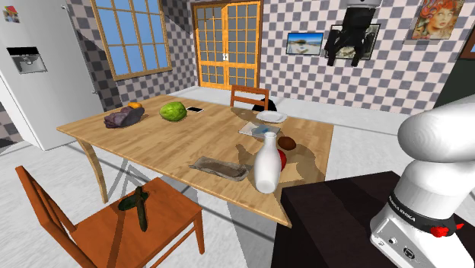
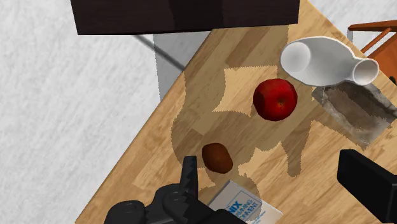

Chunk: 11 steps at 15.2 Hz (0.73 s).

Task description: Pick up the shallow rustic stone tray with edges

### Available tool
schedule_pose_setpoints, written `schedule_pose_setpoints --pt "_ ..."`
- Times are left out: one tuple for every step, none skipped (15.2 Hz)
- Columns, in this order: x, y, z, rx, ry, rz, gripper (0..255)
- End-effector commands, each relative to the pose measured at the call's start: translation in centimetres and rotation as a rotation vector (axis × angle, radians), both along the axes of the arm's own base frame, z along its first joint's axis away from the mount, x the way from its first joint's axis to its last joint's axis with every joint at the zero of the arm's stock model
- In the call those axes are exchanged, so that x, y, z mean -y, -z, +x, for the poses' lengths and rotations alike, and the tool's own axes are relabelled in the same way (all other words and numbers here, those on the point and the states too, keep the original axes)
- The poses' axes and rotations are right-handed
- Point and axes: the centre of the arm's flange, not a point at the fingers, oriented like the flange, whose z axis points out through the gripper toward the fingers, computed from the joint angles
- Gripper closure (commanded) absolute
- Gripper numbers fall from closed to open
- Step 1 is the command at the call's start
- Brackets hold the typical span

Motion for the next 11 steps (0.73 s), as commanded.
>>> schedule_pose_setpoints --pt "0.0 0.0 0.0 0.000 0.000 0.000 0" --pt "-1.0 0.7 0.6 0.000 -0.018 -0.005 0" --pt "-1.9 1.5 1.2 -0.001 -0.036 -0.011 0" --pt "-2.9 2.2 1.8 -0.001 -0.054 -0.016 0" --pt "-3.9 3.0 2.4 -0.001 -0.072 -0.022 0" --pt "-4.9 3.8 2.9 -0.001 -0.089 -0.027 0" --pt "-5.9 4.5 3.4 -0.002 -0.107 -0.033 0" --pt "-6.9 5.3 3.9 -0.002 -0.125 -0.038 0" --pt "-7.9 6.1 4.4 -0.002 -0.143 -0.043 0" --pt "-9.0 6.9 4.9 -0.002 -0.161 -0.049 0" --pt "-10.0 7.7 5.3 -0.003 -0.179 -0.054 0"
